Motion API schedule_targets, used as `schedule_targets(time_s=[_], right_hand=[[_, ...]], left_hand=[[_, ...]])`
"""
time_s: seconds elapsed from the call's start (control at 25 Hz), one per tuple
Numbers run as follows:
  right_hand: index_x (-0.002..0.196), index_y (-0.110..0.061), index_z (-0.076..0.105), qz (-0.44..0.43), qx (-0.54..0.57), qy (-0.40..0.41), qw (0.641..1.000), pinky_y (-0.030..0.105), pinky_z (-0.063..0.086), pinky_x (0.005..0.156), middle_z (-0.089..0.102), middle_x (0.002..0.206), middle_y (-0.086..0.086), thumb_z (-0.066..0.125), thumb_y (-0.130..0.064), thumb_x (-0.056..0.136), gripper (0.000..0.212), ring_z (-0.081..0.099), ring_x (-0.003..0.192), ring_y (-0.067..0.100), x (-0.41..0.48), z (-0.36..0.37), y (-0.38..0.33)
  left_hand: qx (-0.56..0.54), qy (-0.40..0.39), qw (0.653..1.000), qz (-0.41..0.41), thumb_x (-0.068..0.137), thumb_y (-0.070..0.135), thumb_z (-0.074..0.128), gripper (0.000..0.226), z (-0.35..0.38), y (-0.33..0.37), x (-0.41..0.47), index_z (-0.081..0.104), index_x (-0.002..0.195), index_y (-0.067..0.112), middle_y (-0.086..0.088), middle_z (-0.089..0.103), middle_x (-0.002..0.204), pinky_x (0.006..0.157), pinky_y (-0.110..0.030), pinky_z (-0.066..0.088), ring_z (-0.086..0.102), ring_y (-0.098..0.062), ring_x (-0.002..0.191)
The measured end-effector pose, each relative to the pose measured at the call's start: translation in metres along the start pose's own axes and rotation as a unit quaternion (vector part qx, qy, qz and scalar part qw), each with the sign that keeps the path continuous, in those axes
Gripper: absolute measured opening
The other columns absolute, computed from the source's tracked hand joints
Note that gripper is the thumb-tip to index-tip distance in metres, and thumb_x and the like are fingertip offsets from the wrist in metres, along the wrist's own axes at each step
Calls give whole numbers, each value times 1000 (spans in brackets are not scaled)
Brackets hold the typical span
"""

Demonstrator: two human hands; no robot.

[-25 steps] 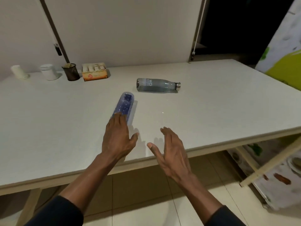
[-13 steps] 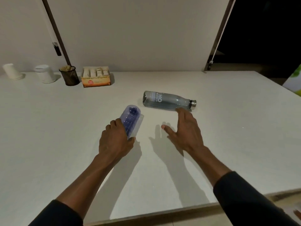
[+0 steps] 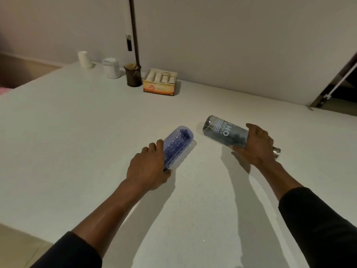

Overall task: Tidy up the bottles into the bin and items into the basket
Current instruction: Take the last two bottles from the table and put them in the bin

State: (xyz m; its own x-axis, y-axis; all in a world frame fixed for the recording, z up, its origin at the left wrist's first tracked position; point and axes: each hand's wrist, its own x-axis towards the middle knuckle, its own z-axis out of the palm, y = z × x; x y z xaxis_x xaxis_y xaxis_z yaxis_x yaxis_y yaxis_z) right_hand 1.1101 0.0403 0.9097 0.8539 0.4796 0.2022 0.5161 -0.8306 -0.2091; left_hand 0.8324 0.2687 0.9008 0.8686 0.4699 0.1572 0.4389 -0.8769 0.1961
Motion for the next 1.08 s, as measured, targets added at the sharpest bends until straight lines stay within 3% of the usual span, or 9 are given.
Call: schedule_targets(time_s=[0.16,0.28,0.44,0.56,0.72,0.88,1.08], right_hand=[[144,-9,42,-14,-4,-21,1000,55,50,95,61,128,23,87,-45,74,91,60,111,45,11,15,16],[136,-10,46,-24,26,-36,999,52,56,84,63,118,21,89,-49,71,87,62,102,42,11,12,11],[135,-11,47,-73,98,-44,991,51,57,84,63,118,15,86,-58,73,87,63,102,38,-16,11,-29],[140,-13,44,-100,169,-56,979,47,57,83,63,120,12,83,-63,73,93,64,101,34,-38,10,-73],[141,-17,44,-156,260,-110,947,35,49,73,60,107,0,78,-72,68,97,61,89,25,-70,4,-146],[142,-20,44,-205,279,-146,927,38,56,76,61,105,-4,73,-79,66,100,66,91,25,-105,-1,-195],[140,-22,46,-269,293,-164,903,33,50,72,64,105,-5,63,-91,60,107,67,89,22,-156,-2,-278]], left_hand=[[-19,-24,998,-52,83,57,79,90,-1,9,-12,30,150,22,-1,61,132,82,-34,57,63,-20,103],[-100,-24,988,-117,78,53,85,88,-10,7,-27,36,146,27,1,65,129,73,-32,57,65,-18,93],[-118,56,965,-226,71,55,84,81,-29,-4,-69,43,136,32,4,69,118,68,-34,51,63,-22,83],[-121,93,947,-284,69,57,84,83,-45,-14,-100,43,137,33,3,70,116,69,-40,57,66,-23,72],[-128,131,911,-370,67,56,88,89,-70,-36,-159,44,142,32,1,71,122,74,-39,58,69,-25,83],[-124,169,884,-418,64,58,86,93,-84,-62,-210,45,143,34,0,71,126,76,-41,60,70,-27,89],[-131,213,856,-453,62,61,82,90,-101,-110,-276,48,140,32,3,75,118,75,-38,60,73,-22,87]])
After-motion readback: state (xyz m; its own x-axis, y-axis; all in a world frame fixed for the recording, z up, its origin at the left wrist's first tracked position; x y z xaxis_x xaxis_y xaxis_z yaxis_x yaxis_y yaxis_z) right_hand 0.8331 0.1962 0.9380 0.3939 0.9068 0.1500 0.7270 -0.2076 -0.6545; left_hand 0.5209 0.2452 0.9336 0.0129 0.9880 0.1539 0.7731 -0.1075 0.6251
